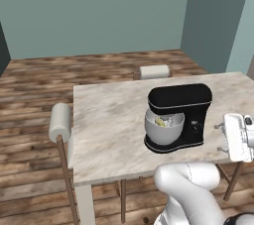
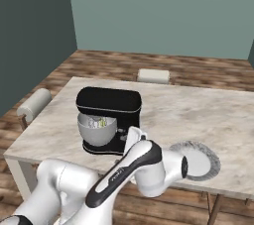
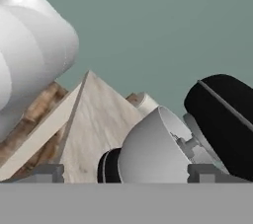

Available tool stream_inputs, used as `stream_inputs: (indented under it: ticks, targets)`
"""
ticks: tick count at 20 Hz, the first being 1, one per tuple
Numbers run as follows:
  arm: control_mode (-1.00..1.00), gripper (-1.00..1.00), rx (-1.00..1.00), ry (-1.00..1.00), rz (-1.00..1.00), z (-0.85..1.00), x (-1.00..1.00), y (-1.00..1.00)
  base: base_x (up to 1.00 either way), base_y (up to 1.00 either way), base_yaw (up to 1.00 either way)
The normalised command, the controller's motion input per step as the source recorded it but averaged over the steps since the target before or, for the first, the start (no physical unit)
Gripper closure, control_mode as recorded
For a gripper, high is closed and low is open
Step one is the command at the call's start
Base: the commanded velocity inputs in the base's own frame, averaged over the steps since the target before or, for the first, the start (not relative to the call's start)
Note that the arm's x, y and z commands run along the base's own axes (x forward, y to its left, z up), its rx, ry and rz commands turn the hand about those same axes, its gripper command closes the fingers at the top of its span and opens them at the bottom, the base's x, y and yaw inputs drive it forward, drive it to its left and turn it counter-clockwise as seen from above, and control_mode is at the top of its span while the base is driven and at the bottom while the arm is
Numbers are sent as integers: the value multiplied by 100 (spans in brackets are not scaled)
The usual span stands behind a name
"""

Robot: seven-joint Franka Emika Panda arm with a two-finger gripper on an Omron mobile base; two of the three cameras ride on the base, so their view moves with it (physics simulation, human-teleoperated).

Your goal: Add butter and sugar cubes to the stand mixer bowl and then turn on the stand mixer to begin making frosting.

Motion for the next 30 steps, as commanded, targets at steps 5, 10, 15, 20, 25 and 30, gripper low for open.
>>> stream_inputs:
  ticks: [5, 10, 15, 20, 25, 30]
  targets:
    - [-100, -100, 0, 20, -12, -7, 23, 0, 0, 0, 0]
    - [-100, -100, 4, 18, -4, 0, 33, -3, 0, 0, 0]
    - [-100, -100, 10, 13, -3, 0, 5, -2, 0, 0, 0]
    - [-100, -100, 12, 7, -19, 0, 0, 0, 0, 0, 0]
    - [-100, -100, 10, 0, -26, 0, -1, 5, 0, 0, 0]
    - [-100, -100, 2, -1, -32, -3, -6, 35, 0, 0, 0]
